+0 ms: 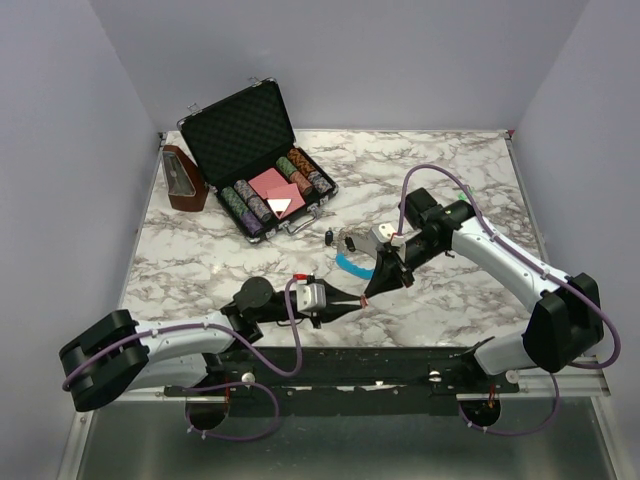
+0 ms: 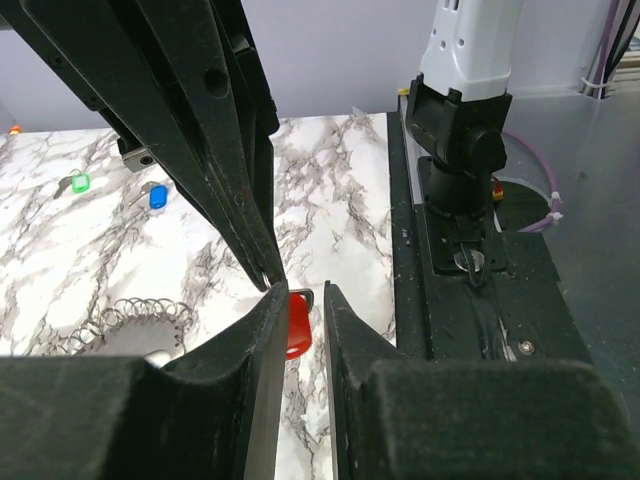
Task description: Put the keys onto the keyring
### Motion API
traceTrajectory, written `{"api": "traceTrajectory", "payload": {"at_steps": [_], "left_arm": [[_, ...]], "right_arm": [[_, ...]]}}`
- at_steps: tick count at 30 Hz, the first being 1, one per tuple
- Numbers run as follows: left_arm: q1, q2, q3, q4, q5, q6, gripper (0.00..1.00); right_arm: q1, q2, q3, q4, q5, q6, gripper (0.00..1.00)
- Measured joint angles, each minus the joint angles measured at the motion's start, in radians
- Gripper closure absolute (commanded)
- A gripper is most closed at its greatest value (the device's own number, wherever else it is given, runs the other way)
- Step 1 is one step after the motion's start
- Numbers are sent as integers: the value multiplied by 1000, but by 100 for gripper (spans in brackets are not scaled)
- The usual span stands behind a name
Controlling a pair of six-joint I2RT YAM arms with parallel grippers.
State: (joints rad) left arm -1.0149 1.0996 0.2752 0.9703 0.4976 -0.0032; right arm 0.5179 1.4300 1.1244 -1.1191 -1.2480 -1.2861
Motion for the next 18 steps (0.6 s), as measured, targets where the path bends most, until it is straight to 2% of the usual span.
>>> {"api": "traceTrajectory", "payload": {"at_steps": [18], "left_arm": [[-18, -17, 15, -52, -108, 35, 72]], "right_arm": [[0, -3, -7, 35, 2, 29, 93]]}}
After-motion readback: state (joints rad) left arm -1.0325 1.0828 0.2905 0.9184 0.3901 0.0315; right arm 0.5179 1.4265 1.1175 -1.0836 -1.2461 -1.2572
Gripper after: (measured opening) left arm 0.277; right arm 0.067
